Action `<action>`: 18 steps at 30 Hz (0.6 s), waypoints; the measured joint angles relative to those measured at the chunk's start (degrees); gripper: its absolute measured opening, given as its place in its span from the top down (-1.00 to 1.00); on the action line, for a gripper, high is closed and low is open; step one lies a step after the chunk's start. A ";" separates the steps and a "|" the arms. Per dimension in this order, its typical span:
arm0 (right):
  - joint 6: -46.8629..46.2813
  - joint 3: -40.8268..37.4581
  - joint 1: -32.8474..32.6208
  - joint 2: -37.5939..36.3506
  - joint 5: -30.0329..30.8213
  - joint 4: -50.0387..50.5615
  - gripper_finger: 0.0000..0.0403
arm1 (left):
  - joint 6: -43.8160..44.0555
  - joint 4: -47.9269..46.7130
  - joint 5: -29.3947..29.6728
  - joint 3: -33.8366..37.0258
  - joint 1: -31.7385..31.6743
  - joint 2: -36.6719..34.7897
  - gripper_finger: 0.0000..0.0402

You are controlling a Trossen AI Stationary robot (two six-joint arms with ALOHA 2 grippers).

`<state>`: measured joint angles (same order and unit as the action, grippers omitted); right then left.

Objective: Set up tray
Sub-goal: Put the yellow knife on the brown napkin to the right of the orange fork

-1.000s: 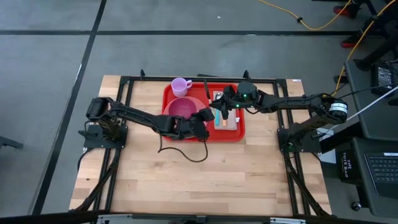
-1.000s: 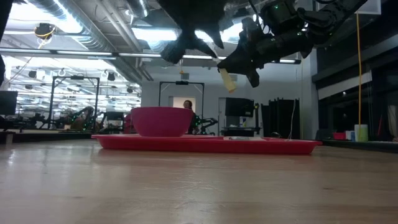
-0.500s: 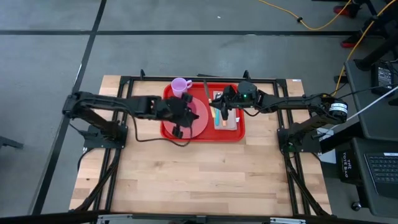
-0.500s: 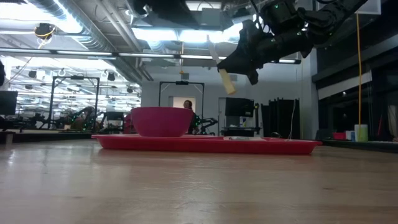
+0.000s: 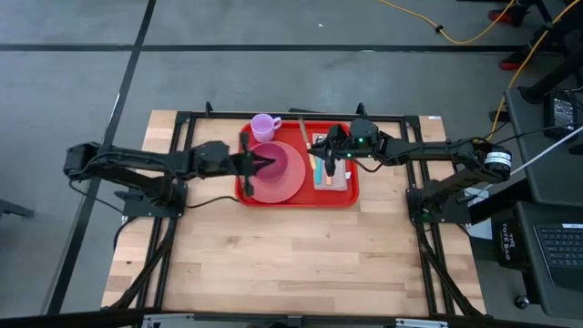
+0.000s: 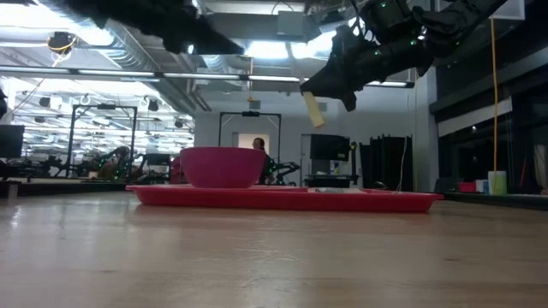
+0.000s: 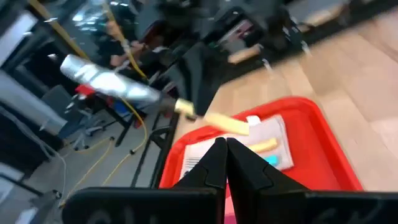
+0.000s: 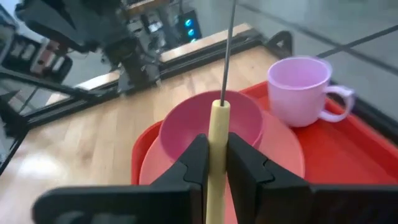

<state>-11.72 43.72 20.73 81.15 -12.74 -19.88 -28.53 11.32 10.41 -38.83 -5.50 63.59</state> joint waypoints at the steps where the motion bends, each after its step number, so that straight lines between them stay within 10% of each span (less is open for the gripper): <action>1: 0.02 0.04 0.00 -0.72 0.37 0.54 0.79 | 1.38 1.97 0.01 2.01 -0.52 -1.35 0.99; 18: -10.86 0.04 -3.74 -17.95 23.04 30.78 0.79 | 12.89 11.66 1.01 14.23 -2.49 -11.27 0.99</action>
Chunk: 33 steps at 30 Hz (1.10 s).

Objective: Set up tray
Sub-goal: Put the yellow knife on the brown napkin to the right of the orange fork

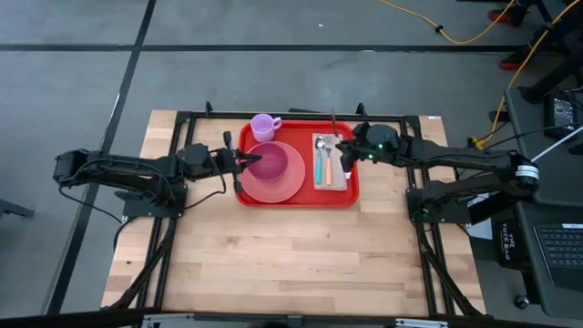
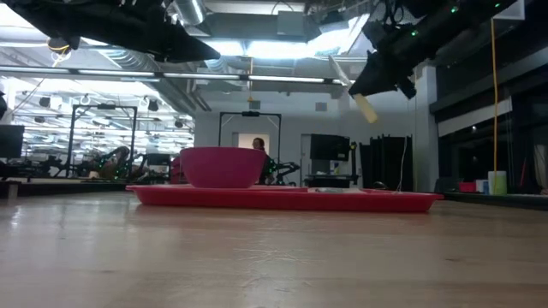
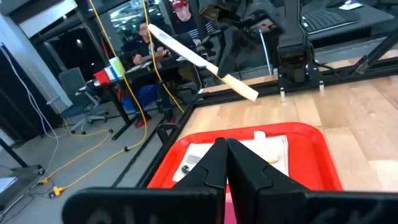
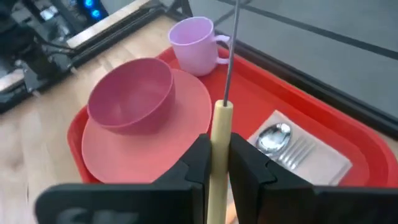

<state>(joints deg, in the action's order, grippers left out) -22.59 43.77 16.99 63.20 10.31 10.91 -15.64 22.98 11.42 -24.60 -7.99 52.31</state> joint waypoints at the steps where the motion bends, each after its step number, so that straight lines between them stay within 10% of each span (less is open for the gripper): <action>1: -1.01 0.00 -0.85 -0.34 1.44 0.66 0.79 | 0.00 -0.02 0.00 0.00 0.00 0.00 0.99; 16: -16.30 5.46 -7.22 -0.99 8.96 18.84 0.79 | -0.04 -0.02 0.02 0.00 0.00 0.02 0.98; 33: -30.30 6.69 -4.53 5.47 0.00 27.38 0.79 | -0.13 -0.04 6.80 0.00 0.00 0.04 0.96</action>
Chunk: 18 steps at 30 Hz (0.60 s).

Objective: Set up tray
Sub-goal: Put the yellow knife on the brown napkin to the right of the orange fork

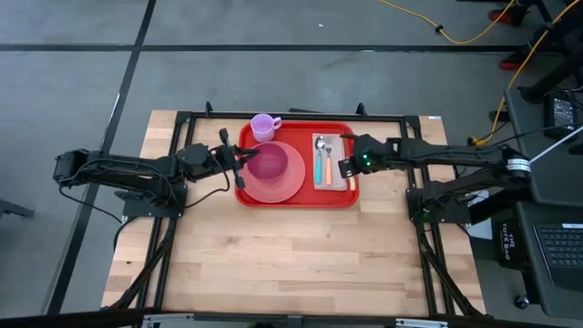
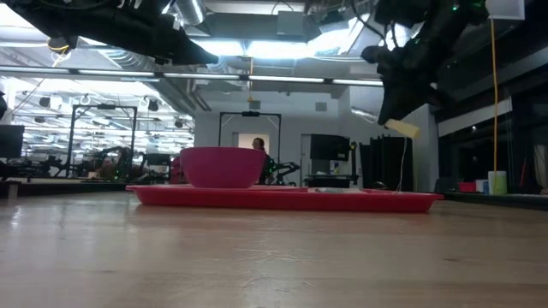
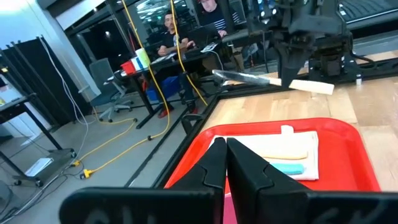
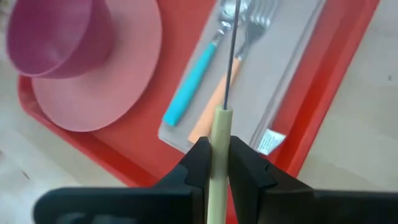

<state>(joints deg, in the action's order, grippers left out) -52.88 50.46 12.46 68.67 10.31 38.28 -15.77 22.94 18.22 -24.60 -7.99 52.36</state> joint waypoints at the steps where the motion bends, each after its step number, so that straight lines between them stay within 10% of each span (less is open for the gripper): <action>1: -0.92 0.00 0.23 0.56 -0.42 0.13 0.79 | 0.00 -0.01 0.00 0.00 0.00 0.00 0.97; 18: -2.89 0.00 5.58 13.06 -9.57 -8.11 0.79 | 0.02 -0.02 0.13 0.00 0.00 0.00 0.98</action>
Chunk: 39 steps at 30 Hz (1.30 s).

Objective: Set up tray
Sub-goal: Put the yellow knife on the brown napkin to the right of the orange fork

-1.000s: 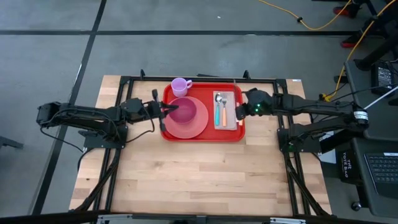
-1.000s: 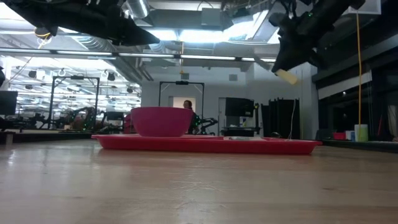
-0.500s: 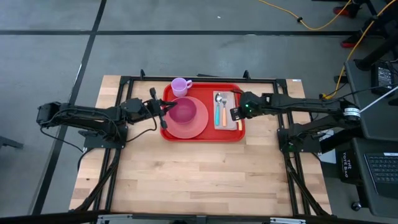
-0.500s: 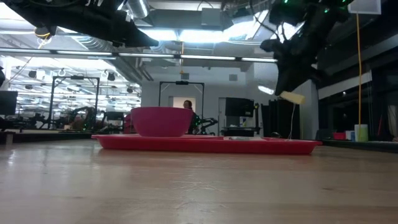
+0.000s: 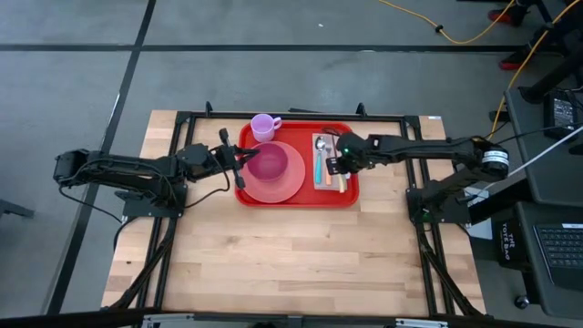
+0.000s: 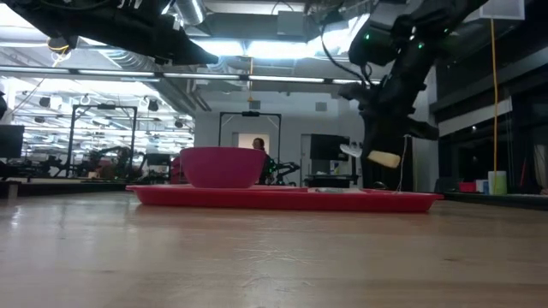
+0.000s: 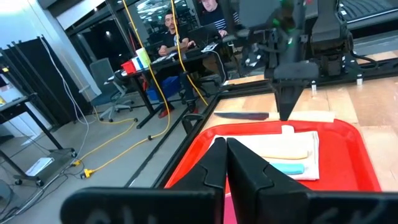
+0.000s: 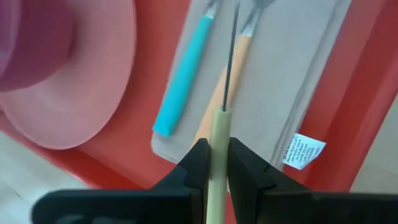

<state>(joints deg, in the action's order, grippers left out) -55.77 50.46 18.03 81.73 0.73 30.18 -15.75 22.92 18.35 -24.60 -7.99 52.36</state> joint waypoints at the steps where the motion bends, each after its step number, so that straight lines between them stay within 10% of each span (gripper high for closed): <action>1: -0.46 0.00 0.53 0.59 -0.81 0.00 0.79 | -0.02 0.00 -0.01 0.00 0.00 0.00 0.98; 39: 3.15 -0.02 12.26 11.91 -11.33 -6.40 0.79 | -0.98 -0.02 0.01 0.00 0.00 0.01 0.96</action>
<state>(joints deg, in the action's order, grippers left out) -52.62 50.43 30.29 93.64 -10.59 23.78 -16.73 22.90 18.36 -24.60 -7.99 52.37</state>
